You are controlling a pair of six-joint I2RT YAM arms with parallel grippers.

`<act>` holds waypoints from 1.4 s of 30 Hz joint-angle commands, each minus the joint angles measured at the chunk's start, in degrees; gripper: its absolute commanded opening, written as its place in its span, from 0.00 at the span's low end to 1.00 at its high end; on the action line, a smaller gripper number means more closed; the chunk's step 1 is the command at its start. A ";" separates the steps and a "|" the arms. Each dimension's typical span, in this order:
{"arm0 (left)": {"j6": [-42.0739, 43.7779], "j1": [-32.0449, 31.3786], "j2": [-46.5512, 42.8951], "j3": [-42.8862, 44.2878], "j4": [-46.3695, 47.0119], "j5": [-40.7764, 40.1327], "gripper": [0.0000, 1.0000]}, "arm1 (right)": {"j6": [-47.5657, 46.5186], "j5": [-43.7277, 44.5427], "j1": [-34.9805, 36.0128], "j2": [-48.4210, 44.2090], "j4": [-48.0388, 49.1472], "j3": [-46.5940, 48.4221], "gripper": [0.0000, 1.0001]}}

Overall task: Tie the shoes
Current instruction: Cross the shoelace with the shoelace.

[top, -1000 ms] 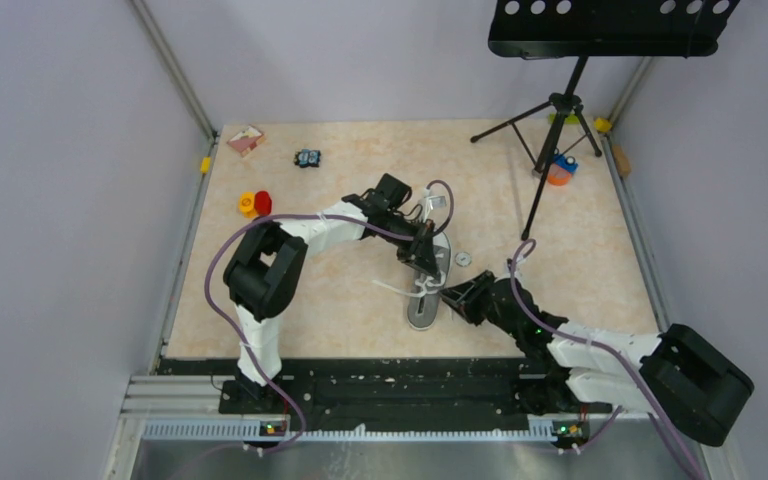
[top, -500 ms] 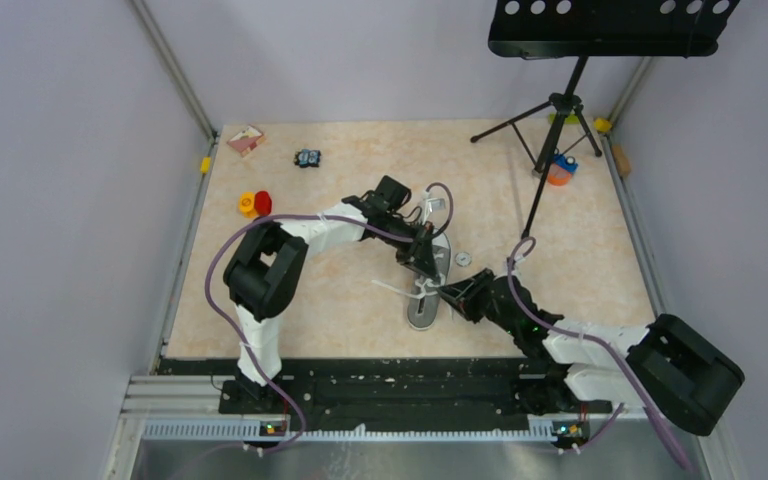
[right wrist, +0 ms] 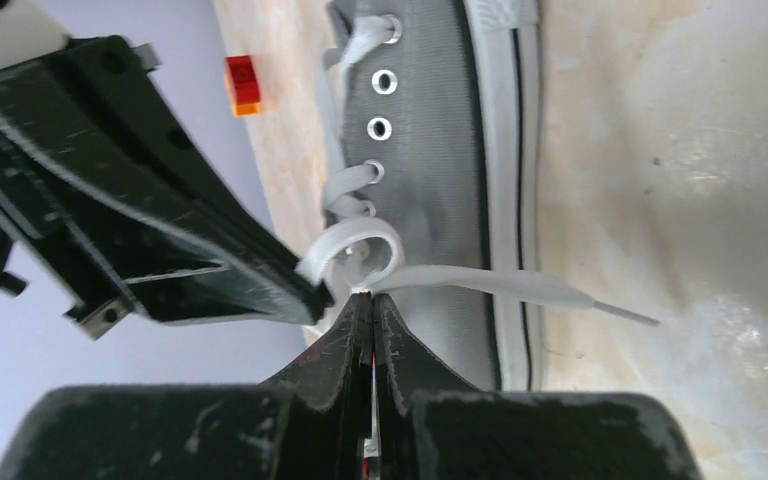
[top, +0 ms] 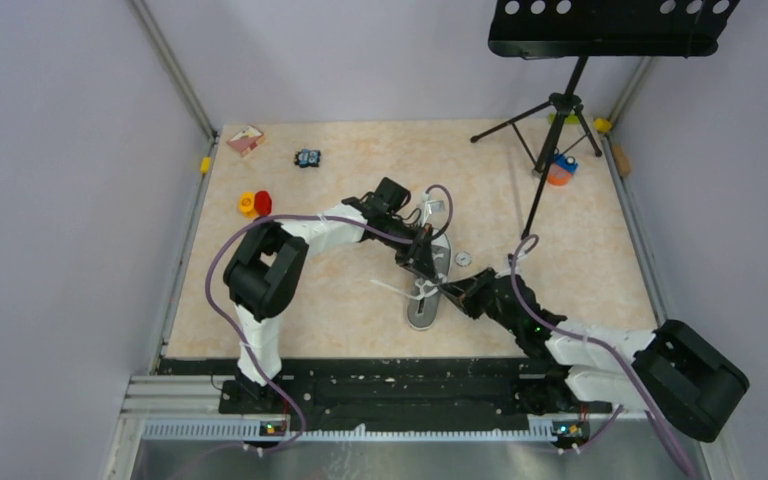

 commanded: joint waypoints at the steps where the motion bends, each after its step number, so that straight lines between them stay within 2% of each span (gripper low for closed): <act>1: 1.12 0.20 -2.36 -0.58 1.22 1.41 0.00 | -2.94 1.45 -0.33 -4.53 -1.76 0.39 0.00; 6: 1.22 0.21 -2.53 -0.70 1.25 1.83 0.00 | -4.72 0.96 -0.31 -3.33 -0.82 2.10 0.00; 21: 1.57 0.15 -3.75 -1.09 0.53 3.21 0.00 | -4.85 -1.12 -0.33 7.74 12.63 3.93 0.00; 27: 0.39 -0.05 -4.65 -2.10 2.08 4.16 0.00 | -4.81 -1.00 -0.32 9.71 14.72 5.04 0.00; 42: -0.84 -0.68 -4.43 -3.09 3.45 4.75 0.00 | -1.67 2.59 0.25 12.20 29.06 -0.92 0.00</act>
